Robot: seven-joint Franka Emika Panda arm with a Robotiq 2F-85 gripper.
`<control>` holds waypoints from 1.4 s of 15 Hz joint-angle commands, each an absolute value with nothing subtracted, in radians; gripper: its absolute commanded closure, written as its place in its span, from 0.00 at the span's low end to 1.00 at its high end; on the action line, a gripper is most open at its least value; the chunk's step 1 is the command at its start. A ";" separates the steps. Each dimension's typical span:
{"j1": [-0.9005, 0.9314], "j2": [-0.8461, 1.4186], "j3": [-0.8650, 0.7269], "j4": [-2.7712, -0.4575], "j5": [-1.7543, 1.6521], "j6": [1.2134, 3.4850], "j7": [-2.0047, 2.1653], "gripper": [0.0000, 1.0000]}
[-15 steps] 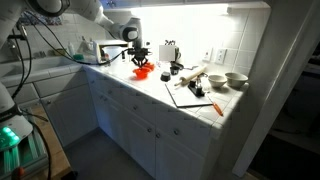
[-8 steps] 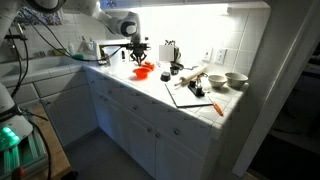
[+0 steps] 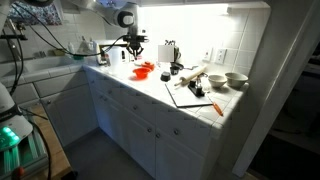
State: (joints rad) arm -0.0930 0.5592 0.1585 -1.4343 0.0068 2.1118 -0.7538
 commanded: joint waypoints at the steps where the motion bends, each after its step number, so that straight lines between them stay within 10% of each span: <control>1: -0.099 0.507 0.165 -1.447 0.053 2.051 -0.803 0.98; 21: -0.062 0.337 0.183 -1.490 0.147 2.024 -0.934 0.98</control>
State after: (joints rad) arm -0.0634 0.3928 0.1784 -1.4387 0.0933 2.0345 -0.8837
